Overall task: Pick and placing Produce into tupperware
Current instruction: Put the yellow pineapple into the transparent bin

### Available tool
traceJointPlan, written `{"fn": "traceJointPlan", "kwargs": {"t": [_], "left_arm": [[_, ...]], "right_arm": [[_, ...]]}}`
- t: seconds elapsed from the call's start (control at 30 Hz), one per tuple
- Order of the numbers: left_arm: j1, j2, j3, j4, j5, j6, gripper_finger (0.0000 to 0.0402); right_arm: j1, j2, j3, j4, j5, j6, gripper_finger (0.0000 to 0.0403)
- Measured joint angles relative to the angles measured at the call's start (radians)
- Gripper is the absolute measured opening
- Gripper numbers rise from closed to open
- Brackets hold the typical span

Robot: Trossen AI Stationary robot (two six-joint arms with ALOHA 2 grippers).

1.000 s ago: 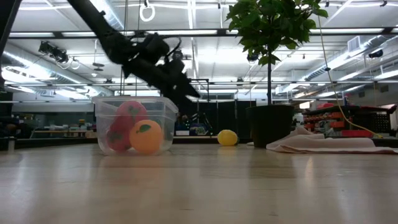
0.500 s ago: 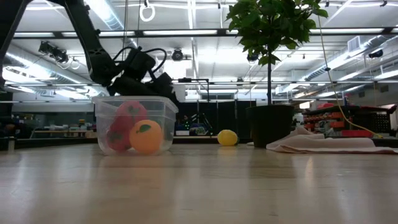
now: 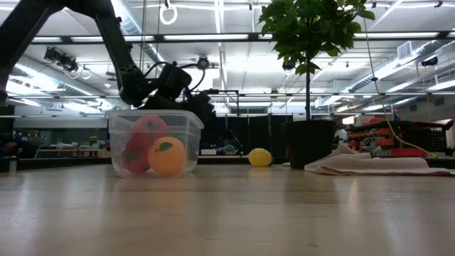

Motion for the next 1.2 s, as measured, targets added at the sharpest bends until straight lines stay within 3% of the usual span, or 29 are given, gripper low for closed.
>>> {"fn": "traceJointPlan", "kwargs": {"t": [0.4, 0.87, 1.2], "left_arm": [[-0.063, 0.06, 0.09, -0.065, -0.013, 0.053, 0.0348], [-0.104, 0.061, 0.095, -0.079, -0.186, 0.027, 0.0348], [-0.113, 0.061, 0.191, -0.097, -0.196, 0.05, 0.0348]], "right_arm": [[0.0, 0.0, 0.0, 0.002, 0.0, 0.0, 0.005], [0.0, 0.0, 0.0, 0.002, 0.019, 0.0, 0.005], [0.0, 0.0, 0.0, 0.002, 0.019, 0.0, 0.005]]}}
